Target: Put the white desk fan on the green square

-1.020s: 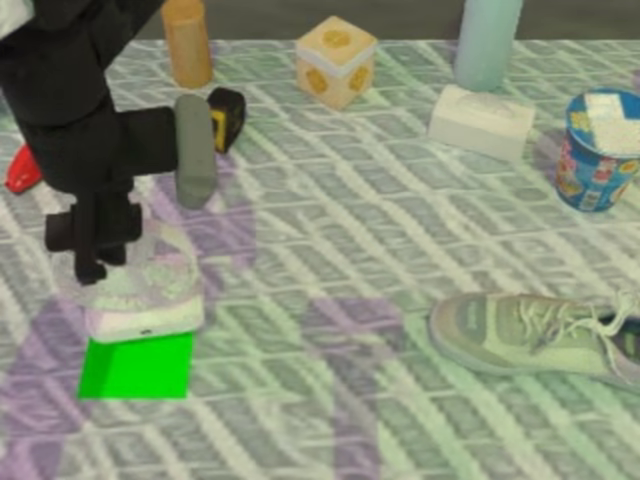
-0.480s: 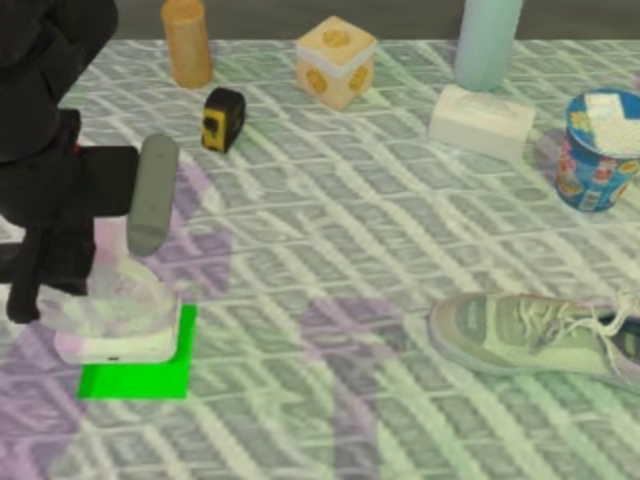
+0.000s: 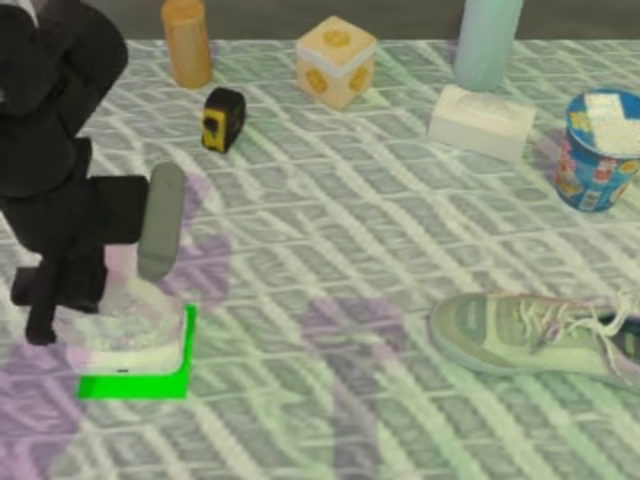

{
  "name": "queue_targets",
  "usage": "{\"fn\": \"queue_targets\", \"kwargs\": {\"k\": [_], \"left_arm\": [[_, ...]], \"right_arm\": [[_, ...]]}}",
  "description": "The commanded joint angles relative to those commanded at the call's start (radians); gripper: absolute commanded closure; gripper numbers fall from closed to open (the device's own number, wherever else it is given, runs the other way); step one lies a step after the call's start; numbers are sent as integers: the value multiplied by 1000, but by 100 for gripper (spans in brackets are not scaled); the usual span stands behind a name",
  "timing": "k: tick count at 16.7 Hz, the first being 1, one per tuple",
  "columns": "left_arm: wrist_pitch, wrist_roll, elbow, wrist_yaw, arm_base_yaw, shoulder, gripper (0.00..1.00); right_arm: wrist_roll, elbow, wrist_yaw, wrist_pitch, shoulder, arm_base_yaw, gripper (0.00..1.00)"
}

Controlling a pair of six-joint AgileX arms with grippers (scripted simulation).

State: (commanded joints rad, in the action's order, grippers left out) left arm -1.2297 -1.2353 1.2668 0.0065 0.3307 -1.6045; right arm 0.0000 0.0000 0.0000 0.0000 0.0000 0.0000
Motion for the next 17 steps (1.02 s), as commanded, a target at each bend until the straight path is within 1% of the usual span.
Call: {"fn": "queue_targets", "kwargs": {"k": [4,17], "left_arm": [[4,-1,-4,0,0,-1,100],[4,-1,-4,0,0,-1,2]], "right_arm": [[0,0,0,0,0,0,0],[0,0,0,0,0,0,0]]}}
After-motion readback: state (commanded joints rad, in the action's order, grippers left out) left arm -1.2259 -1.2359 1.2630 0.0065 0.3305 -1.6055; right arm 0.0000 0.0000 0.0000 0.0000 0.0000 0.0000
